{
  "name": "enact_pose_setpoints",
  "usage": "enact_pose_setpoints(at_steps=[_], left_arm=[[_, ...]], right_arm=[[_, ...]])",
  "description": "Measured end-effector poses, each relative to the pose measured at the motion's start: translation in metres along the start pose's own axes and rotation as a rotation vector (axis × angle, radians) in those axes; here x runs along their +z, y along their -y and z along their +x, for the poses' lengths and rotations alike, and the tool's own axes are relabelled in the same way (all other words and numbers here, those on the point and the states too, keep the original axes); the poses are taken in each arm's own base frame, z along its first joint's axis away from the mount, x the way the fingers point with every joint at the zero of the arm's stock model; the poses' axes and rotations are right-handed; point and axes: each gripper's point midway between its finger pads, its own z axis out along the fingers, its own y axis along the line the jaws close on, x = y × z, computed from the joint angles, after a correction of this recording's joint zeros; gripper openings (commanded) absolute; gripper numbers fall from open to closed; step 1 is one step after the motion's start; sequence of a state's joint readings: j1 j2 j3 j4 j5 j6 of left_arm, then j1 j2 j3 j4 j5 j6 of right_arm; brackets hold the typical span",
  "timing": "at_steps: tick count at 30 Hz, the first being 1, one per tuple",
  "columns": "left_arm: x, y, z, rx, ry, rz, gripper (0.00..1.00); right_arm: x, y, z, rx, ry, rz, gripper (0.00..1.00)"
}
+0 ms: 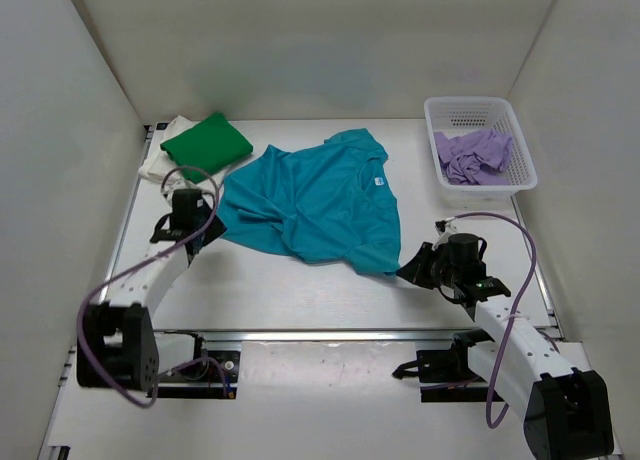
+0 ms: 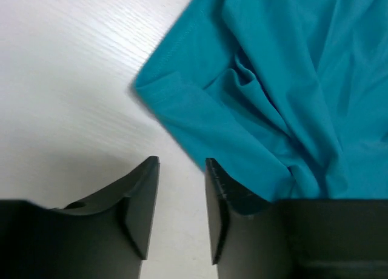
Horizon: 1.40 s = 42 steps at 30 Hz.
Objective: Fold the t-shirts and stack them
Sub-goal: Flatten out the tshirt
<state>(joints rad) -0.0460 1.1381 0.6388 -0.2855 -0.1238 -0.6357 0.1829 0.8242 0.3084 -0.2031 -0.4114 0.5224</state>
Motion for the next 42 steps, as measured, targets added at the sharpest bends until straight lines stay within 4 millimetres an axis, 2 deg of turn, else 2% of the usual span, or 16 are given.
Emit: enact_pose_setpoints(at_steps=[4, 6, 8, 10, 14, 16, 20, 21, 24, 28, 31, 32, 33, 38, 42], left_arm=[[0.027, 0.028, 0.001, 0.059, -0.063, -0.003, 0.4], [0.046, 0.043, -0.004, 0.085, -0.081, -0.01, 0.4], [0.065, 0.049, -0.003, 0.105, -0.102, -0.023, 0.44], [0.08, 0.044, 0.008, 0.123, -0.139, -0.053, 0.45], [0.096, 0.024, 0.033, 0.161, -0.221, -0.121, 0.45], [0.099, 0.028, 0.027, 0.166, -0.209, -0.116, 0.43], [0.101, 0.026, 0.03, 0.181, -0.216, -0.125, 0.03], [0.101, 0.026, 0.03, 0.18, -0.213, -0.127, 0.0], [0.101, 0.026, 0.029, 0.183, -0.208, -0.128, 0.0], [0.092, 0.023, 0.027, 0.174, -0.201, -0.122, 0.0], [0.076, 0.019, 0.021, 0.149, -0.179, -0.105, 0.01], [0.058, 0.021, 0.01, 0.126, -0.142, -0.077, 0.01], [0.053, 0.023, 0.004, 0.115, -0.117, -0.057, 0.0], [-0.006, 0.016, -0.012, 0.076, -0.002, 0.019, 0.0], [-0.034, 0.014, -0.023, 0.061, 0.074, 0.075, 0.02]], right_arm=[[0.0, 0.001, -0.001, 0.005, 0.002, 0.002, 0.0], [0.0, 0.001, -0.001, 0.007, 0.0, 0.001, 0.0], [0.0, 0.001, -0.001, 0.007, -0.001, 0.001, 0.0], [0.001, 0.001, 0.0, 0.007, -0.003, 0.0, 0.0], [0.002, 0.002, 0.001, 0.01, -0.01, 0.002, 0.0], [0.002, 0.001, 0.0, 0.009, -0.009, -0.001, 0.0], [0.004, 0.001, 0.0, 0.009, -0.011, -0.005, 0.0], [0.004, 0.001, 0.0, 0.008, -0.012, -0.006, 0.0], [0.004, 0.0, -0.001, 0.007, -0.01, -0.009, 0.0], [0.005, 0.0, -0.002, 0.008, -0.008, -0.011, 0.0], [0.005, 0.0, -0.001, 0.008, -0.009, -0.011, 0.0], [0.005, 0.001, -0.001, 0.009, -0.011, -0.01, 0.0], [0.005, 0.001, -0.001, 0.008, -0.01, -0.008, 0.0], [0.005, 0.002, -0.001, 0.009, -0.011, -0.002, 0.01], [0.005, 0.003, 0.001, 0.013, -0.017, 0.003, 0.0]])
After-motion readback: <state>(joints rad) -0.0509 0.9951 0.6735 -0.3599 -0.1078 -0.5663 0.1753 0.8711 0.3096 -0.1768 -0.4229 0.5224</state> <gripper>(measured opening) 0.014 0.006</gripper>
